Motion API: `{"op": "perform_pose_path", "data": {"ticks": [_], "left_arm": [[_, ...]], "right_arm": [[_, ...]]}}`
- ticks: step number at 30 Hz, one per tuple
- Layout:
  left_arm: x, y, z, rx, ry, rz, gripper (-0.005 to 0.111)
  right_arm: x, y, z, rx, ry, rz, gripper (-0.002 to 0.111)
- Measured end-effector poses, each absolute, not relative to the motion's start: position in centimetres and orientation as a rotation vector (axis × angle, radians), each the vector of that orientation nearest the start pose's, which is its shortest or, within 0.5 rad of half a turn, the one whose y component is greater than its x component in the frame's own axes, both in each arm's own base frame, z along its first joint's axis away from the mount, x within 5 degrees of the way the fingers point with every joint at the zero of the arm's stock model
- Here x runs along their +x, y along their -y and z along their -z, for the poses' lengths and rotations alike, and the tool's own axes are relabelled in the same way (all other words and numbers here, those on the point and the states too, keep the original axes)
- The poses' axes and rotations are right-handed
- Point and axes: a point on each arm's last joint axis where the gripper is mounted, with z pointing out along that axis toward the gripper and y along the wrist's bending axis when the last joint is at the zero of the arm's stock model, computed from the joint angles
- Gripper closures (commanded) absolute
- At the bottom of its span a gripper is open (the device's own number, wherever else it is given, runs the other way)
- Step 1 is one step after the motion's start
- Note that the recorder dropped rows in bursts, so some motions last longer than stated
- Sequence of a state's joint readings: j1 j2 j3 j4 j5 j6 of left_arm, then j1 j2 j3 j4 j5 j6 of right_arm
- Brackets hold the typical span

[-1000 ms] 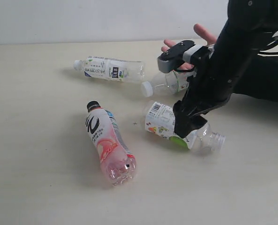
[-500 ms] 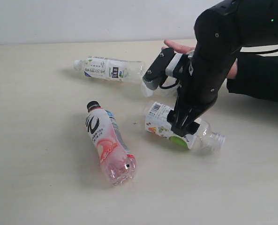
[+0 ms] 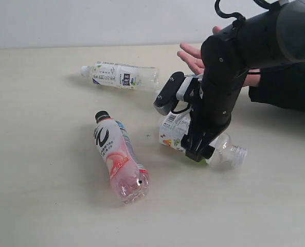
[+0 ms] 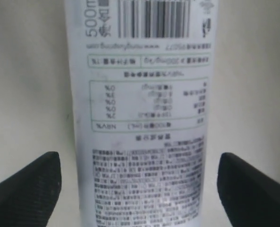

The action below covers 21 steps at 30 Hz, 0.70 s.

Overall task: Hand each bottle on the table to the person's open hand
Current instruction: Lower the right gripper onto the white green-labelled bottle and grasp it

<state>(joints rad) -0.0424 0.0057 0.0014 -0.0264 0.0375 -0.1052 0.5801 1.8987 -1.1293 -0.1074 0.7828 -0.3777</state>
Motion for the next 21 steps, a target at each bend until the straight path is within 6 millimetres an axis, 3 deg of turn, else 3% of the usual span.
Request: {"op": "perform_pose_path", "data": {"ticks": [5, 7, 9, 16, 21], "left_arm": [[5.69, 0.25, -20.90, -0.067, -1.528, 0.139, 0.107], [5.69, 0.25, -20.90, -0.067, -1.528, 0.139, 0.107], [5.69, 0.25, -20.90, -0.067, -1.528, 0.139, 0.107], [5.69, 0.25, -20.90, -0.067, -1.528, 0.139, 0.107], [5.69, 0.25, -20.90, -0.067, -1.528, 0.139, 0.107]], "right_arm": [[29.45, -18.49, -13.97, -1.495, -2.637, 0.103, 0.025], [29.48, -18.51, -13.92, -1.494, -2.635, 0.102, 0.031], [29.48, -18.51, -13.92, -1.494, -2.635, 0.102, 0.044], [29.36, -18.42, -13.91, -1.501, -2.649, 0.106, 0.108], [29.22, -18.32, -14.07, -1.443, -2.697, 0.105, 0.108]]}}
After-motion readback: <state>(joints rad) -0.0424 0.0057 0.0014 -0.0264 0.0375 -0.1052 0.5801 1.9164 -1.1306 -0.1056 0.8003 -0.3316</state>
